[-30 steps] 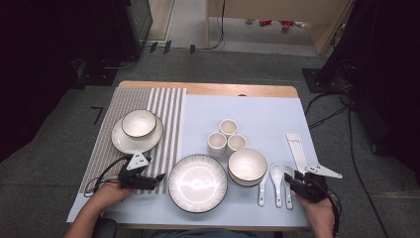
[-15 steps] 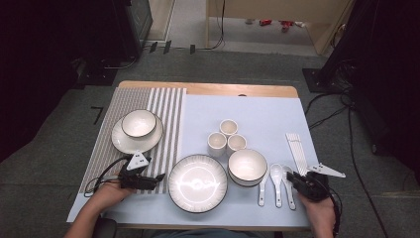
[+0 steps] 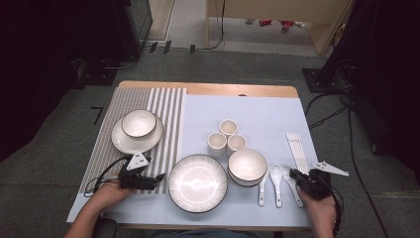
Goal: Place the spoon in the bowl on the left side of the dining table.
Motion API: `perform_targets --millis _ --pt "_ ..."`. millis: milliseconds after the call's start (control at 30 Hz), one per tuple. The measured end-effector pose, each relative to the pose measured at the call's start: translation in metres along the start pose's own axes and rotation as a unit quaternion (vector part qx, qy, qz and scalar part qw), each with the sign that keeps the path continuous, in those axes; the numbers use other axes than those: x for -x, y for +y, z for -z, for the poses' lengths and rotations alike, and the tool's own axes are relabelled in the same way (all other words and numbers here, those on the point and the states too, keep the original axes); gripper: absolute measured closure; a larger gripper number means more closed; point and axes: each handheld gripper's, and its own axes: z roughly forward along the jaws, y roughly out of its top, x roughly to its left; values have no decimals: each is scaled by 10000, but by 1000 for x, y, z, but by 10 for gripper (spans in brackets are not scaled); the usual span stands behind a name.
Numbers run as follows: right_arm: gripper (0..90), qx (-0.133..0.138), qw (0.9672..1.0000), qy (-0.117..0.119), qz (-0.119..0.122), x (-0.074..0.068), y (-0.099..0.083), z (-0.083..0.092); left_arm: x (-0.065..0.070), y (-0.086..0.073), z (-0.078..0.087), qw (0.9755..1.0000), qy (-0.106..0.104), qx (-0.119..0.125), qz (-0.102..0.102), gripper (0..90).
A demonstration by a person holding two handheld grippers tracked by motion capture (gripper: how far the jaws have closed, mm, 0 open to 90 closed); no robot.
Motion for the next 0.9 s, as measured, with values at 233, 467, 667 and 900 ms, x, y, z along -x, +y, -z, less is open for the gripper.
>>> perform_targets --millis 233,467,667,900 --pt "847 111 9998 -133 11 2 11 -5 0 0 0 10000 0 3 2 188" --pt "847 82 9996 -249 139 3 23 -15 0 0 0 10000 3 4 1 188" --pt "847 71 9993 -335 178 8 34 -26 0 0 0 10000 -2 3 5 188" --pt "841 93 9981 -548 281 8 36 -34 0 0 0 10000 -4 1 3 188"
